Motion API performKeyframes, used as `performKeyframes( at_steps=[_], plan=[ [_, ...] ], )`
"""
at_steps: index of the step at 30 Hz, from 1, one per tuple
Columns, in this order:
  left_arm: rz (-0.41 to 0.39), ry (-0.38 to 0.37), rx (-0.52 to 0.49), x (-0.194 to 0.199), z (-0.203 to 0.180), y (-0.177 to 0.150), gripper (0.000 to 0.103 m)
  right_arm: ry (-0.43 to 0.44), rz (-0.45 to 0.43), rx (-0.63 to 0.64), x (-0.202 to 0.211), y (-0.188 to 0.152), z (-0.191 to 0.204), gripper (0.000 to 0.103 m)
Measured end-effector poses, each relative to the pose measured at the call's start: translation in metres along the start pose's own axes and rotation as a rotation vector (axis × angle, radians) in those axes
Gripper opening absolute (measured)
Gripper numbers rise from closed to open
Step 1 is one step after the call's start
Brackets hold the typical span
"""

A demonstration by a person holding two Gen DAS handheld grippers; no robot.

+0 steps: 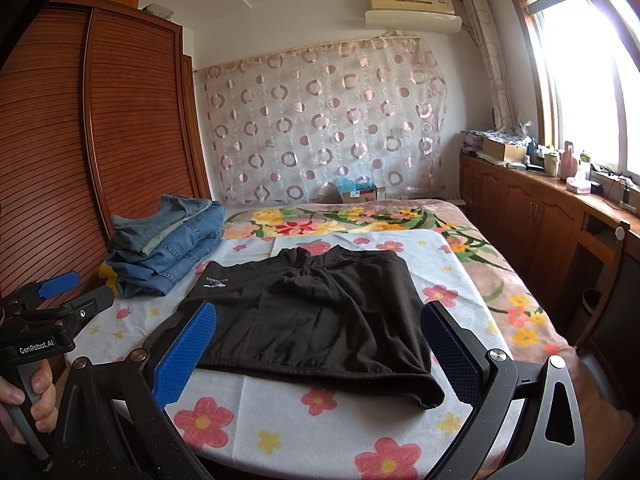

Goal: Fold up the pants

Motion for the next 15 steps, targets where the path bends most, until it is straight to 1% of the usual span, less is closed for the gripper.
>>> performKeyframes(
  at_steps=[15],
  plan=[
    [0.008,0.002,-0.002,-0.0001,-0.0017,0.0001,0.097,0.004,-0.002,0.0,0.0004,-0.0001,0.0008,0.102]
  ],
)
Point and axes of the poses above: each gripper's, at about its wrist camera, not at the fingertips, and x roughly against the way its jaws point, z to its left, y to its top, the point moved 9 cm from there along -x, roughly the way its jaws point, and after that the axes turned 7 degrees about -x, right-handed, at the moved point
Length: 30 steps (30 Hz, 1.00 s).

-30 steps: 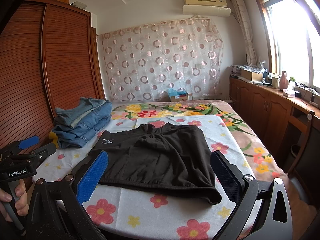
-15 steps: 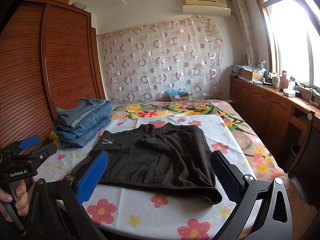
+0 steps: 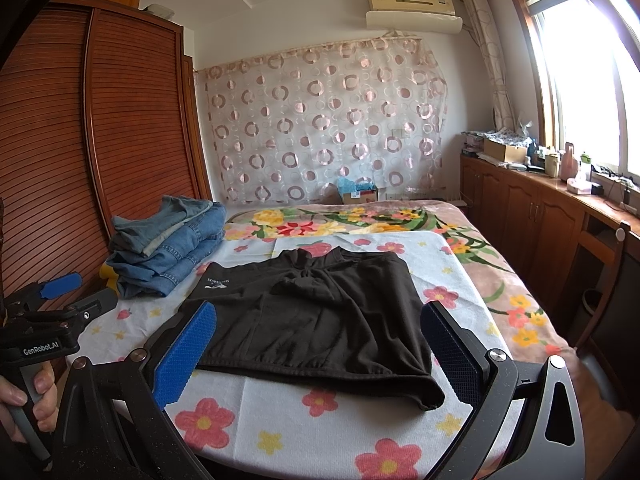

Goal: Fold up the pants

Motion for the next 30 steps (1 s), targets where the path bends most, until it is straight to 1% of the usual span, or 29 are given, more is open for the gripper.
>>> performKeyframes(
  at_steps=[4,7,12,18,23,30],
  plan=[
    [0.006,-0.001,0.002,-0.003,0.0,0.001,0.097,-0.002,0.001,-0.001,-0.002,0.001,-0.003,0.102],
    [0.036,-0.033,-0.005,-0.013,-0.004,-0.002,0.097,-0.005,0.001,0.0,-0.003,0.002,-0.007,0.102],
    [0.078,-0.054,-0.049,-0.034,-0.011,-0.006,0.097,-0.028,-0.007,0.01,-0.006,0.007,-0.019,0.102],
    [0.081,-0.101,-0.076,-0.045,-0.018,-0.003,0.097,-0.052,-0.014,0.018,-0.01,0.011,-0.026,0.102],
    [0.081,-0.123,-0.102,-0.05,-0.026,0.002,0.097,-0.054,-0.013,0.025,-0.013,0.012,-0.024,0.1],
    [0.091,-0.155,-0.123,-0.06,-0.035,0.006,0.097,-0.037,0.017,0.029,-0.021,0.01,-0.036,0.093]
  ],
)
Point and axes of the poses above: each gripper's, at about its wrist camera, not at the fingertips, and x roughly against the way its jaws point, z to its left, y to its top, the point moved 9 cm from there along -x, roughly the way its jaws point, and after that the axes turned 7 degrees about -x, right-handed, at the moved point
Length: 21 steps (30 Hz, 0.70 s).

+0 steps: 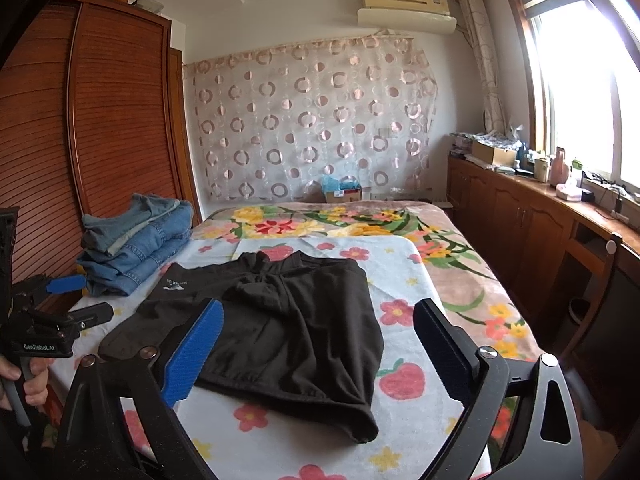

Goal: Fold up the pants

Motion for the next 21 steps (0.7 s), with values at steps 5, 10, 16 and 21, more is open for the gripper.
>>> performKeyframes(
  at_steps=[5,10,16,21],
  plan=[
    [0.016,-0.001,-0.022,-0.015,-0.001,-0.004,0.097,0.009,0.04,0.012,-0.012,-0.001,-0.013,0.086],
    [0.065,-0.005,-0.019,-0.035,0.001,-0.015,0.097,-0.02,0.107,0.032,-0.036,-0.003,-0.034,0.07],
    [0.1,-0.022,-0.001,-0.048,0.005,-0.023,0.097,-0.022,0.225,0.016,-0.071,-0.002,-0.054,0.05],
    [0.12,-0.041,0.024,-0.057,0.012,-0.022,0.097,-0.001,0.295,0.018,-0.092,0.008,-0.056,0.046]
  ],
)
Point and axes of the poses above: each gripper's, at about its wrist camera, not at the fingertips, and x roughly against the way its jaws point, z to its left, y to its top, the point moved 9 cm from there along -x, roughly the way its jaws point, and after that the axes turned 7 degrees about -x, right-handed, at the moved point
